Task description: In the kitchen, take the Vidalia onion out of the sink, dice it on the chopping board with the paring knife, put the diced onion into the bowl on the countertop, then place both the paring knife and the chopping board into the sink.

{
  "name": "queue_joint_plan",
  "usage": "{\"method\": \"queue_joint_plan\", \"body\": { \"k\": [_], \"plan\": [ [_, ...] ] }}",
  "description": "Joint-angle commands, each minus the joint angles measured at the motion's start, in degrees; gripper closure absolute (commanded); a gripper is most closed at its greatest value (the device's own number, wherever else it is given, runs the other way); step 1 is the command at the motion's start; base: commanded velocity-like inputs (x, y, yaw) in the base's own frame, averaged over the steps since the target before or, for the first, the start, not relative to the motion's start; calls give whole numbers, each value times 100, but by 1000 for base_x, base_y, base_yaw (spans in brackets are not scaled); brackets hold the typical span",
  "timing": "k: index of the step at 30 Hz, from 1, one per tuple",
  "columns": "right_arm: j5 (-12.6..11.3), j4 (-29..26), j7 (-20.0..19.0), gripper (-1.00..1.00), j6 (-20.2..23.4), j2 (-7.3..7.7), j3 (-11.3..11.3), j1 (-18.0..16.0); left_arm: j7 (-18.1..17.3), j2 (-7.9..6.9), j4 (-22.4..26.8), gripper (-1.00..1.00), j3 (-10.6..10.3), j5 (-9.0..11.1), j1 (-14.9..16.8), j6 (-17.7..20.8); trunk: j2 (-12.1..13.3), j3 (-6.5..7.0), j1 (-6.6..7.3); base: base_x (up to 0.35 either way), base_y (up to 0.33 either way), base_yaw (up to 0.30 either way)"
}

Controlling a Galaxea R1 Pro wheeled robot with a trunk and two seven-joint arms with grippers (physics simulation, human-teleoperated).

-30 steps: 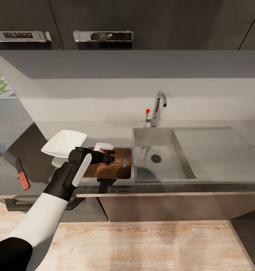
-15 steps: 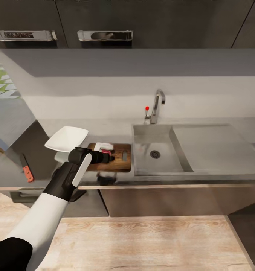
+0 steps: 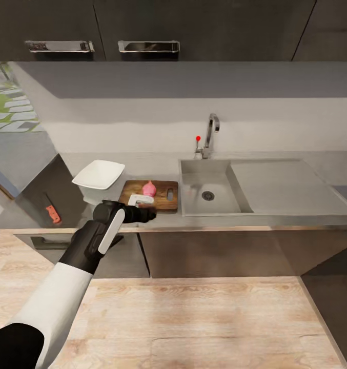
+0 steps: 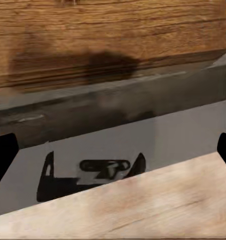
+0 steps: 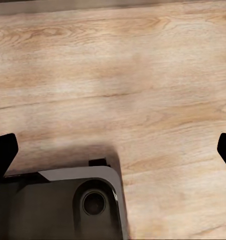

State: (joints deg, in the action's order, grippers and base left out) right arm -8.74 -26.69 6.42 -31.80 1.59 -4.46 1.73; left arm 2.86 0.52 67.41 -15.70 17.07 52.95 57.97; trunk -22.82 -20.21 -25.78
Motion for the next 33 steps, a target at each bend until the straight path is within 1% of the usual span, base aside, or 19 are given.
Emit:
{"method": "queue_joint_plan", "body": {
  "k": [1,6,9,12,15,16,17,19,22,23,24,25,27,28,29,30,31,32,33],
  "plan": [
    [-49,-11,34,-100,-8,8,-49,3,30,1,2,-100,-5,33,4,22,-10,-8,0,-299,0,0],
    [-49,-11,34,-100,-9,8,-47,3,30,1,37,-100,-16,28,-12,22,-10,-8,0,-311,0,0],
    [-49,-11,34,-100,-10,6,-46,3,30,-1,147,-100,-15,25,-172,17,-10,-8,0,-176,0,0],
    [-49,-11,34,-100,-10,7,-46,2,30,-26,426,-100,-19,24,-361,8,-10,-8,0,-53,0,0],
    [-49,-11,34,-100,-10,5,-49,3,25,-134,904,-100,-20,24,-752,-2,-10,-8,0,-17,0,0],
    [-49,-11,34,-100,-10,6,-48,3,22,-181,1139,-100,-20,24,-934,-6,-10,-8,0,-8,0,0],
    [-49,-11,34,-100,-10,7,-47,3,17,-246,1462,-100,-21,24,-1234,-16,-10,-8,0,-4,0,0],
    [-49,-11,34,-100,-10,7,-46,3,9,-299,1786,-100,-21,24,-1647,-28,-10,-8,0,-2,0,0],
    [-47,-11,34,-100,-10,6,-46,3,-7,-350,2035,-100,-21,18,-2270,-109,-10,-8,0,0,0,0],
    [-45,-11,34,-100,-10,7,-46,3,-9,-387,2063,-100,-21,17,-2499,-229,-10,-8,0,0,0,0],
    [-46,-11,34,-100,-10,7,-46,3,-10,-413,2071,-100,-21,17,-2620,-321,-10,-8,0,0,0,0],
    [-46,-11,34,-100,-10,7,-46,3,-13,-488,2082,-100,-21,16,-2876,-569,-10,-8,0,0,0,0],
    [-48,-11,34,-100,-10,7,-46,3,-22,-687,2086,-100,-24,20,-3413,-1279,-10,-8,0,0,0,0],
    [-48,-11,34,-100,-10,7,-46,3,-25,-773,2083,-100,-26,21,-3691,-1675,-10,-8,0,0,0,0],
    [-49,-7,34,-100,-10,8,-46,3,-27,-866,2060,-100,-32,20,-4116,-2247,-10,-8,0,0,0,0],
    [-49,-5,34,-100,-10,8,-46,3,-27,-905,2028,-100,-34,6,-4405,-2633,-10,-8,0,0,0,0],
    [-51,-5,34,-100,-10,8,-46,3,-28,-926,2004,-100,-35,-6,-4551,-2843,-10,-8,0,0,0,0],
    [-55,-4,34,-100,-10,8,-46,3,-29,-966,1959,-100,-36,-32,-4785,-3203,-10,-8,0,0,0,0],
    [-57,-4,34,-100,-12,9,-44,3,-30,-989,1931,-100,-37,-49,-4882,-3374,-10,-8,0,0,0,0]
  ]
}}
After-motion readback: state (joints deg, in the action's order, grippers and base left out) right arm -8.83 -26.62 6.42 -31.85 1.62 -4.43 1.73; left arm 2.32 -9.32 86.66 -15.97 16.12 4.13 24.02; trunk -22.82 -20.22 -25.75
